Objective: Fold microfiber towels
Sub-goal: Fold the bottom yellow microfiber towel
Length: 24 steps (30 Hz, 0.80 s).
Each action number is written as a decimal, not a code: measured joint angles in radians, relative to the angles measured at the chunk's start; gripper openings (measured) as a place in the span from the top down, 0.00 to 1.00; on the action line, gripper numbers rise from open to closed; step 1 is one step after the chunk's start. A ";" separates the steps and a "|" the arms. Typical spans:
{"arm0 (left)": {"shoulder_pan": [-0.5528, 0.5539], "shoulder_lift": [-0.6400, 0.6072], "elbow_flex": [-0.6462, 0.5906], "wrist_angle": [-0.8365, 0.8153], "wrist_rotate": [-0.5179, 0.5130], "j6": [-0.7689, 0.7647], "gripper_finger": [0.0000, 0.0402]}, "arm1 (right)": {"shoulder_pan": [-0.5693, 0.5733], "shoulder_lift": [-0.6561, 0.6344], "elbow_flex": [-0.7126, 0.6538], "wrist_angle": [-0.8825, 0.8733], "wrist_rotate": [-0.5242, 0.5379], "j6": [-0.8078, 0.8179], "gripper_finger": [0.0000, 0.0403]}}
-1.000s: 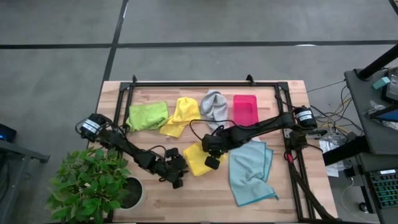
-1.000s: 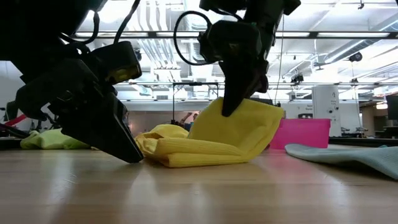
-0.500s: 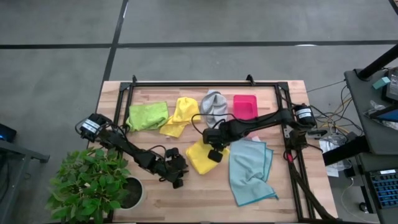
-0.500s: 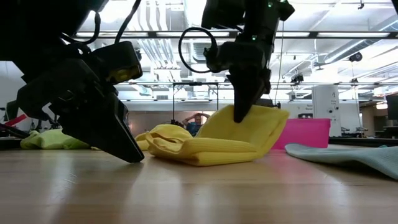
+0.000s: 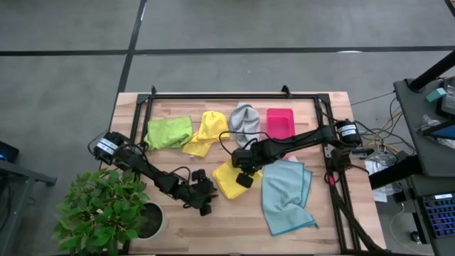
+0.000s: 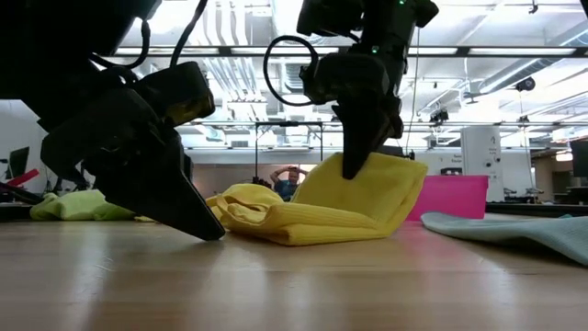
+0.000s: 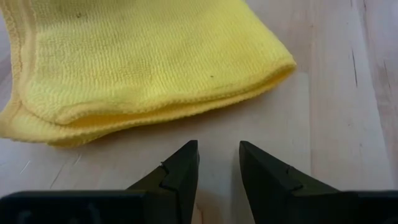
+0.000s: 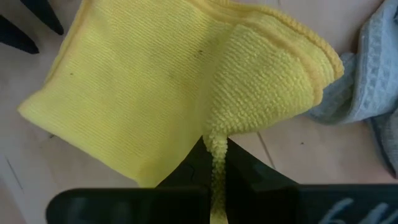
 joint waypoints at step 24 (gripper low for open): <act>0.002 0.002 -0.010 0.005 -0.018 0.001 0.74 | 0.043 0.014 0.000 0.237 0.000 0.144 0.98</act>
